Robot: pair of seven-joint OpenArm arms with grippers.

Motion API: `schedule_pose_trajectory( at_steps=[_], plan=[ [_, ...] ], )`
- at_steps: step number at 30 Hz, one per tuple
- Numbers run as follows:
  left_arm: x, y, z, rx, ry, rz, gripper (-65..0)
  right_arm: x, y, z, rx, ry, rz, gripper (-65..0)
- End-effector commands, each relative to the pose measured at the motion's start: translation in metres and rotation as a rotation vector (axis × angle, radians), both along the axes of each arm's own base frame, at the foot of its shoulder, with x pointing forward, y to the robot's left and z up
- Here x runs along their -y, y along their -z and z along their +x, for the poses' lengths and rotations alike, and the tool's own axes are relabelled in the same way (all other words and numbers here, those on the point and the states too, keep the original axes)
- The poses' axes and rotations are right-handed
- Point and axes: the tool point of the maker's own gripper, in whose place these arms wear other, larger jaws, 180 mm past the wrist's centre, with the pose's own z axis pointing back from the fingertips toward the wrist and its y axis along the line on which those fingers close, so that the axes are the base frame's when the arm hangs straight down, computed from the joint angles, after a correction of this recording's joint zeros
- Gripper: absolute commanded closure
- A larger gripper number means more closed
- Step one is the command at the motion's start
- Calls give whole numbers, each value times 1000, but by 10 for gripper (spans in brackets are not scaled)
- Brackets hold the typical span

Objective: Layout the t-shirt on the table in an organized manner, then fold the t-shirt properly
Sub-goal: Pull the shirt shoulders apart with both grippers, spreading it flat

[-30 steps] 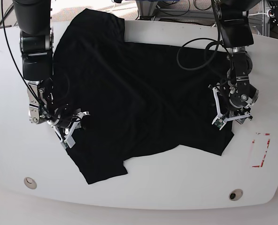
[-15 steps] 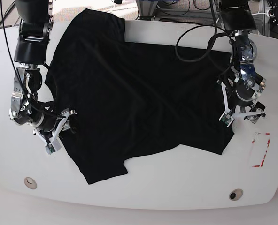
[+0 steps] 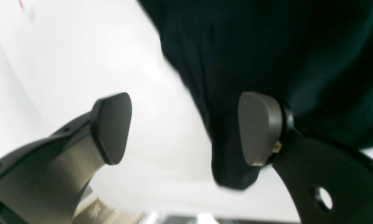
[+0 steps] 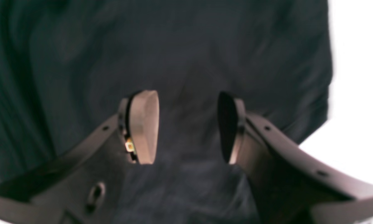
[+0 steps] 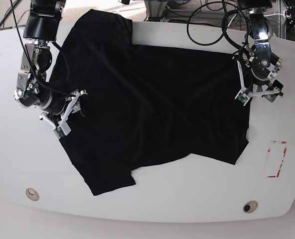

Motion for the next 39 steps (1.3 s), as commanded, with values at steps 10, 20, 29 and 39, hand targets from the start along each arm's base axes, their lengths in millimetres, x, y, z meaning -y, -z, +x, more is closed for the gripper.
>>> schedule_pose_trajectory(
  at_steps=[10,20,29,39],
  plan=[
    [-2,-3,-3,19,-6,-28,-506,3,0,-9,11,-2,7,-300],
    [2,9,-10,-17,-6,-56,-506,17,-5,-7,25,41,5,-300],
    [0,23,-17,-58,-21,-77,-504,21,-7,-7,28,45,-2,-300],
    [4,37,-24,-99,-28,-114,-274,22,-6,-7,27,47,-2,-300]
  ],
)
